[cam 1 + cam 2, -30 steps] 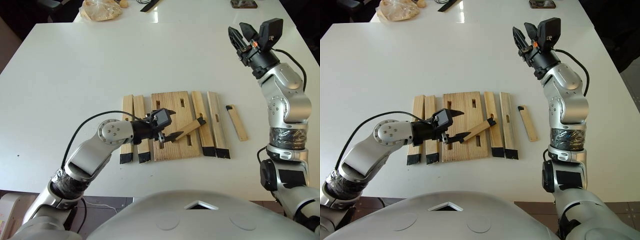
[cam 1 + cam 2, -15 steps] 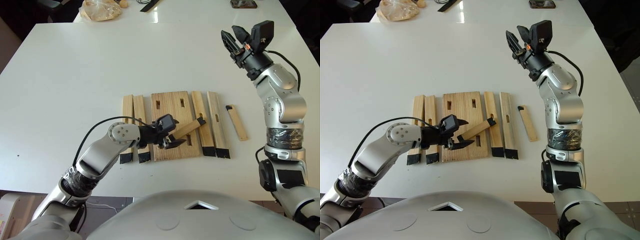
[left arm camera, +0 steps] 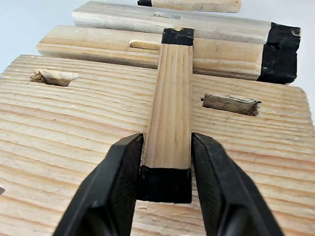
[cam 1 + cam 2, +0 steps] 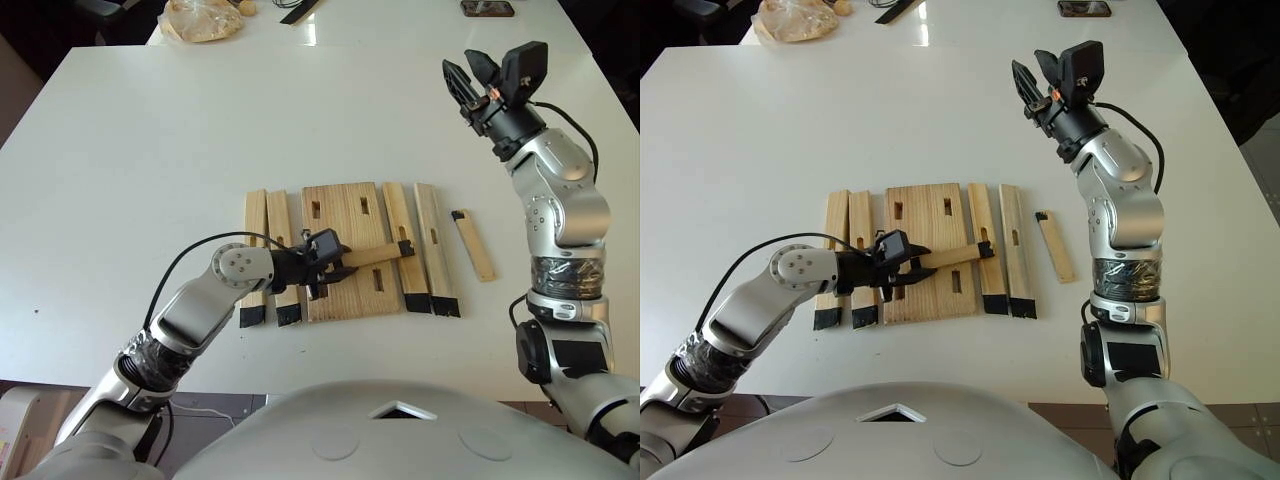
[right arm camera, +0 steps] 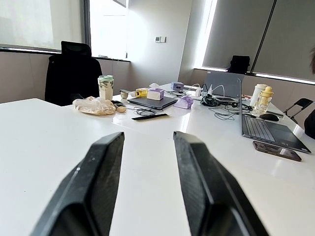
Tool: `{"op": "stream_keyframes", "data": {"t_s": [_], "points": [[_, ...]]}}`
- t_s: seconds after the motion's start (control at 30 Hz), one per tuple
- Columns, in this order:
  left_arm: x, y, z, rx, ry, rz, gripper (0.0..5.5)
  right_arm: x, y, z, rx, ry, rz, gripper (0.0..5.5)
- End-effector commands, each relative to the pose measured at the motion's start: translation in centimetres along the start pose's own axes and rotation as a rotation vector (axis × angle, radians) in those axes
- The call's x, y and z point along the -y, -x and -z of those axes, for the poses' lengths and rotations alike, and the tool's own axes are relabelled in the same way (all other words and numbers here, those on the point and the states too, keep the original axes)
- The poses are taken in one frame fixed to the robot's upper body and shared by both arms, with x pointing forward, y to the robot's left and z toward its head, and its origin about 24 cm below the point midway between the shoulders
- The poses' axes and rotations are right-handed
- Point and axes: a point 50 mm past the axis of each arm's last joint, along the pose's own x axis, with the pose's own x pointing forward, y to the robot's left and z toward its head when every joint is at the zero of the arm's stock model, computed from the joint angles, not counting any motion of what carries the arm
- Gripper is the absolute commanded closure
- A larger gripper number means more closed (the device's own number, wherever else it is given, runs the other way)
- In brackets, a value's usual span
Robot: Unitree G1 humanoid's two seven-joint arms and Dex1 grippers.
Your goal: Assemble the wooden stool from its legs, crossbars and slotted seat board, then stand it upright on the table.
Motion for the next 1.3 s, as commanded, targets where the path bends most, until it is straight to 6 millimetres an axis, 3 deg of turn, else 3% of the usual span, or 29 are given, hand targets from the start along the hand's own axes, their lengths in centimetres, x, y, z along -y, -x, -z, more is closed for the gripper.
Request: {"op": "stream_keyframes", "data": {"t_s": [0.03, 0.17, 0.27, 0.4, 0.53, 0.67, 0.9, 1.07, 1.3], "points": [[-0.9, 0.2, 0.6, -0.017, 0.024, -0.050, 4.19, -0.2, 0.2, 0.1, 0.006, 0.013, 0.004, 3.64], [-1.2, 0.3, 0.7, 0.001, 0.033, -0.065, 4.19, -0.3, 0.3, 0.2, 0.004, 0.020, 0.006, 3.64], [-2.6, 0.9, -0.1, 0.083, 0.053, -0.158, 4.19, 0.1, 0.5, -0.2, 0.013, 0.029, 0.010, 3.64], [-4.0, 3.5, -3.5, 0.330, 0.048, -0.239, 4.19, 2.1, 1.9, -2.8, 0.114, -0.129, -0.063, 3.64], [-4.5, 5.9, -5.4, 0.492, 0.044, -0.246, 4.19, 3.2, 4.1, -5.3, 0.209, -0.309, -0.283, 3.64], [-4.2, 7.5, -7.6, 0.685, 0.161, -0.088, 4.19, 2.2, 5.5, -6.1, 0.207, -0.495, -0.570, 3.64], [-4.2, 9.4, -10.4, 0.873, 0.257, 0.065, 4.19, 0.0, 6.2, -6.6, 0.170, -0.658, -0.851, 2.69], [-3.5, 9.4, -11.2, 0.881, 0.257, 0.143, 4.19, -1.9, 6.0, -6.2, 0.099, -0.673, -0.983, 2.63], [-2.5, 8.5, -10.7, 0.820, 0.225, 0.195, 4.19, -3.4, 5.0, -6.3, 0.077, -0.614, -1.065, 2.63]]}}
